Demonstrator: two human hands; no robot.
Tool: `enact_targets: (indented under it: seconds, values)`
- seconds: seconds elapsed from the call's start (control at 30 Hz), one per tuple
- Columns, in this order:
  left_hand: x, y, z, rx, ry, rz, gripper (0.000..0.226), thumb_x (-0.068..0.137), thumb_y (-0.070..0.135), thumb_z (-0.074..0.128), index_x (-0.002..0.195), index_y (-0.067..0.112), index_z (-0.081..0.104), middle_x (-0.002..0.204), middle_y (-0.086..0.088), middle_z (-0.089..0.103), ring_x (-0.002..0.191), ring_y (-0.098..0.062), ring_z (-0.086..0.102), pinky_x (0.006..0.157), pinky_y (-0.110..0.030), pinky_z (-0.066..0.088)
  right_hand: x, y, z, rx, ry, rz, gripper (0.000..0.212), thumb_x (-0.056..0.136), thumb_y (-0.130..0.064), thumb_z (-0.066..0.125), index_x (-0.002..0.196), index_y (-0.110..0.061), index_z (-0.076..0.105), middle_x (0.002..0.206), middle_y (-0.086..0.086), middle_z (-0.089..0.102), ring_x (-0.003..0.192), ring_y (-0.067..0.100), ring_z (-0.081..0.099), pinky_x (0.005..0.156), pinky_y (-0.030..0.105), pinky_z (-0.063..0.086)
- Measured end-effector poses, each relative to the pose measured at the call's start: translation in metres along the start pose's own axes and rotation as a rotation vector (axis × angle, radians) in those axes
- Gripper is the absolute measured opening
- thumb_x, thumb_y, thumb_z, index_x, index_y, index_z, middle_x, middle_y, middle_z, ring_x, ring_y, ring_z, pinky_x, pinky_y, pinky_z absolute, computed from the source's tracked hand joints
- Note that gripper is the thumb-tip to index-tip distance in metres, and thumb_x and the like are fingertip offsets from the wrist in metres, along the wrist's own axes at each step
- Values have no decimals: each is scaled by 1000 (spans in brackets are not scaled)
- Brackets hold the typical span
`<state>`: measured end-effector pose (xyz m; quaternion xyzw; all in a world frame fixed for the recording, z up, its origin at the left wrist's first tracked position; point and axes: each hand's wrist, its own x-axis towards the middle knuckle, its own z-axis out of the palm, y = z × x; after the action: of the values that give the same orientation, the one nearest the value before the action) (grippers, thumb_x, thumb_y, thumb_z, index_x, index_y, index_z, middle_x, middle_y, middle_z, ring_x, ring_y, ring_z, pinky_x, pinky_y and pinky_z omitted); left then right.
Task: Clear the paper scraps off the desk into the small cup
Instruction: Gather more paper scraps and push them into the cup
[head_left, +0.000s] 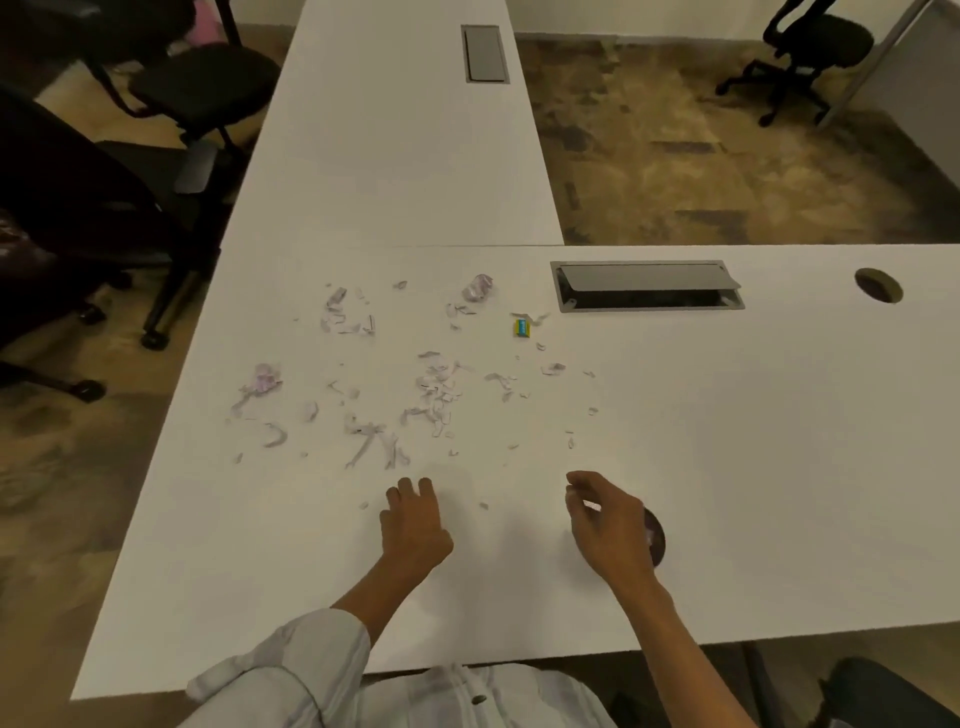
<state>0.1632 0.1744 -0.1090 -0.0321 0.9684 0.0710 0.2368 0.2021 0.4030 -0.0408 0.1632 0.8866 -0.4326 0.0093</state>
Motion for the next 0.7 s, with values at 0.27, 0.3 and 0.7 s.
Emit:
enact_targets:
  seconds: [0.27, 0.3, 0.7]
  values:
    - [-6, -74, 7, 16, 7, -211, 87, 73, 50, 65, 138, 9, 24, 141, -18, 26, 129, -34, 28, 97, -35, 41, -4, 23, 89, -510, -482, 374, 88, 96, -46, 42, 147, 2, -11, 151, 34, -16, 143, 45, -9, 116, 47, 10]
    - [-6, -80, 8, -14, -19, -244, 98, 71, 55, 66, 141, 7, 17, 147, -23, 17, 136, -38, 20, 105, -38, 34, -8, 26, 97, -527, -479, 405, 94, 94, -53, 42, 146, 1, -14, 149, 36, -20, 141, 47, -12, 115, 50, 12]
    - [-15, -58, 26, -108, -317, 16, 141, 61, 61, 74, 143, 3, -25, 152, -18, -29, 141, -34, -25, 119, -47, 1, -15, 2, 179, -580, -416, 139, 97, 86, -70, 22, 147, -8, -21, 150, 28, -28, 138, 41, -29, 112, 60, -7]
